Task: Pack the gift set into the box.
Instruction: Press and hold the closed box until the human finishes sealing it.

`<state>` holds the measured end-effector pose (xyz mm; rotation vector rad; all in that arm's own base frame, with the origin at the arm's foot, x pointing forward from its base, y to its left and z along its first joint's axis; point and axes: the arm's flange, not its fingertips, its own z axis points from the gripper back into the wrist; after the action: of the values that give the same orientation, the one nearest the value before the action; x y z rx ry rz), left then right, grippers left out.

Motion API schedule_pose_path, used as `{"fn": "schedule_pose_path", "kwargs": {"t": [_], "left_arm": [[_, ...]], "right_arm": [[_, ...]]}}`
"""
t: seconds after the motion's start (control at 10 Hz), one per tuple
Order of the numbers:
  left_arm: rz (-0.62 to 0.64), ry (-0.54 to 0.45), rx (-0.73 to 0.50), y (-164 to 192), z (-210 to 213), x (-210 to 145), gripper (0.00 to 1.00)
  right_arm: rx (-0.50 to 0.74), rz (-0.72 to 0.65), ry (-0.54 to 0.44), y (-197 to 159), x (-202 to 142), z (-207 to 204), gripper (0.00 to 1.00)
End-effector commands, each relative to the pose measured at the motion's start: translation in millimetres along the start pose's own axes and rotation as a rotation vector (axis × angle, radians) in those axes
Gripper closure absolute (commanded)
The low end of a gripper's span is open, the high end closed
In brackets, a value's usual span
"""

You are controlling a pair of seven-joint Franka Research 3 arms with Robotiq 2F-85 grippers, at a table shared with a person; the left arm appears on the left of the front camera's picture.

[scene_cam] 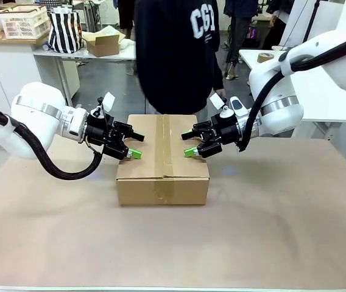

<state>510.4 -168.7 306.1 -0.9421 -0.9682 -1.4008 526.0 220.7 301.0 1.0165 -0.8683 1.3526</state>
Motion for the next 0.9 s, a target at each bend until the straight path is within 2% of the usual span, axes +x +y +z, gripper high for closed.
{"fn": "schedule_pose_path", "kwargs": {"t": [0.0,0.8], "left_arm": [[0.005,0.004,-0.001,-1.3,-0.2,-3.1,0.0],[0.005,0.004,-0.001,-1.3,-0.2,-3.1,0.0]], "right_arm": [[-0.001,-0.003,0.005,0.5,-2.8,-0.7,0.0],[-0.001,-0.003,0.005,0.5,-2.8,-0.7,0.0]]}}
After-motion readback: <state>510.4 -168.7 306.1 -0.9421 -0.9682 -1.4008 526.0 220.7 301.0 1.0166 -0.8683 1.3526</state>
